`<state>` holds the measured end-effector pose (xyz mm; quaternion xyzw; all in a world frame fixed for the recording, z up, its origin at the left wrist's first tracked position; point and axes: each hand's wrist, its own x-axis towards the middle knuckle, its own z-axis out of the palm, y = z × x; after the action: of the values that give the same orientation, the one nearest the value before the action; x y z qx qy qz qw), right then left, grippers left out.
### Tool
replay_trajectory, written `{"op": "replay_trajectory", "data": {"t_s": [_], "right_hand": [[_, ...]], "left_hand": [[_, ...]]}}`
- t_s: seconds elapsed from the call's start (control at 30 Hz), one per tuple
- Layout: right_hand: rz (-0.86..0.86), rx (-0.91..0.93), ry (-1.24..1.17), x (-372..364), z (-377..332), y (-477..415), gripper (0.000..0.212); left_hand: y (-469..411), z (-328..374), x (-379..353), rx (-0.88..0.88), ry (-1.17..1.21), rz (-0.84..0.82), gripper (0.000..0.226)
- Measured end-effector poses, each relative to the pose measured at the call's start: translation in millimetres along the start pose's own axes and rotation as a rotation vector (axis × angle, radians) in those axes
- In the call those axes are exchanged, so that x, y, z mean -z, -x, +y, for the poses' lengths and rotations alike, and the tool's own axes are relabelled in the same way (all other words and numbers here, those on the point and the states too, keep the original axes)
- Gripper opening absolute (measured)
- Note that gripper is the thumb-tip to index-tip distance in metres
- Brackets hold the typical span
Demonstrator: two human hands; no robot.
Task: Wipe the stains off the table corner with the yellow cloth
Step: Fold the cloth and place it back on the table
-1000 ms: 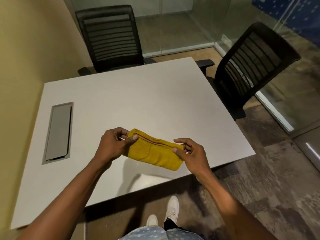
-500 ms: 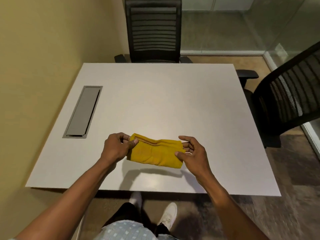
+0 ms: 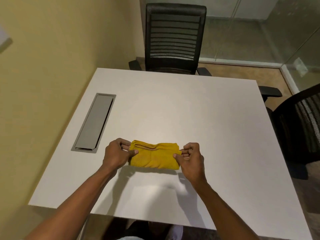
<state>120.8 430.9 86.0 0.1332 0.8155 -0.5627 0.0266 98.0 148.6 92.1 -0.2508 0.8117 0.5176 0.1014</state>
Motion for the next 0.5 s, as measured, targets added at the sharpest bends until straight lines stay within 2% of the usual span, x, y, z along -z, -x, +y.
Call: {"op": "replay_trajectory", "data": {"t_s": [0.07,0.13,0.27,0.4,0.5], "right_hand": [[-0.013,0.047,0.038,-18.4,-8.0,-16.6,0.030],[-0.040,0.064,0.086,-40.0,-13.6,-37.1,0.022],[-0.065,0.065,0.144,-83.2,-23.3,-77.7,0.020],[-0.102,0.110,0.175,-122.5,-28.2,-116.5,0.017],[-0.133,0.125,0.212,-148.9,-29.8,-144.4,0.024]], "left_hand": [[-21.7,0.9,7.5,-0.009,-0.011,0.067,0.046],[-47.2,0.7,17.1,-0.054,-0.047,0.116,0.040],[-95.7,2.8,35.7,-0.170,-0.104,0.082,0.027],[-146.5,6.2,52.6,-0.214,-0.189,0.053,0.015],[-182.6,6.6,62.7,-0.254,-0.247,0.019,0.021]]}}
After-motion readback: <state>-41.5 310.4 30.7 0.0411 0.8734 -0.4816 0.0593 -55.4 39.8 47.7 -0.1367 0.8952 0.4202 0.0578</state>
